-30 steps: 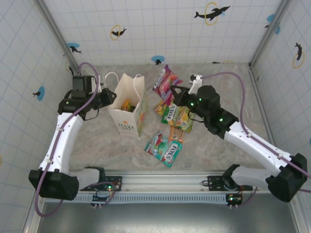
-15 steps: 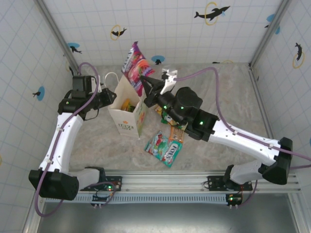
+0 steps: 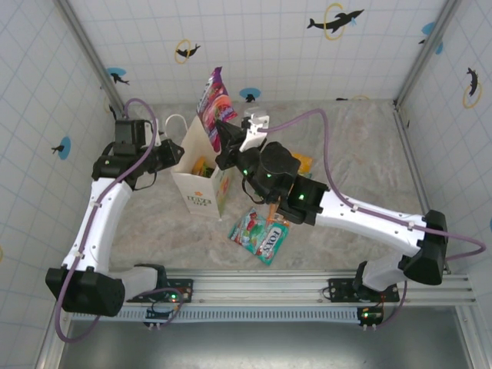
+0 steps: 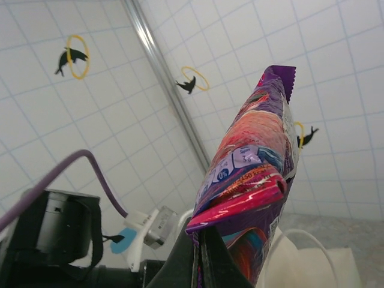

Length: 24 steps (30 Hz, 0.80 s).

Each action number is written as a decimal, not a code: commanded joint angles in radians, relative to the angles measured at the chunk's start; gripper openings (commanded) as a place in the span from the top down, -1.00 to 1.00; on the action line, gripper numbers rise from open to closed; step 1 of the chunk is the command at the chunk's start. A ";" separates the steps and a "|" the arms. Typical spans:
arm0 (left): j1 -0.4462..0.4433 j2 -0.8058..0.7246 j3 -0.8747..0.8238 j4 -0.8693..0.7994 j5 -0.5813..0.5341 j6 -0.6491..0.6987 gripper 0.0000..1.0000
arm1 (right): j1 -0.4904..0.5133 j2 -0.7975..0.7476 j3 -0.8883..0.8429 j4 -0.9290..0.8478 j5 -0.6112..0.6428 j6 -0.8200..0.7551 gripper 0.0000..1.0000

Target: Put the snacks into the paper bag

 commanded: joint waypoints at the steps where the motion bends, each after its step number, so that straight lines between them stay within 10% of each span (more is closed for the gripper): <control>1: 0.003 0.008 0.001 0.014 -0.013 0.005 0.58 | 0.002 0.031 0.033 -0.020 0.049 0.049 1.00; 12: 0.003 0.007 -0.006 0.018 -0.008 0.009 0.59 | -0.022 0.110 0.086 -0.162 0.041 0.123 1.00; 17: 0.003 0.007 -0.010 0.019 -0.013 0.009 0.59 | -0.040 0.116 0.086 -0.166 -0.024 0.163 0.45; 24: 0.003 0.008 -0.018 0.018 -0.021 0.007 0.60 | -0.040 0.086 0.077 -0.165 -0.034 0.129 0.33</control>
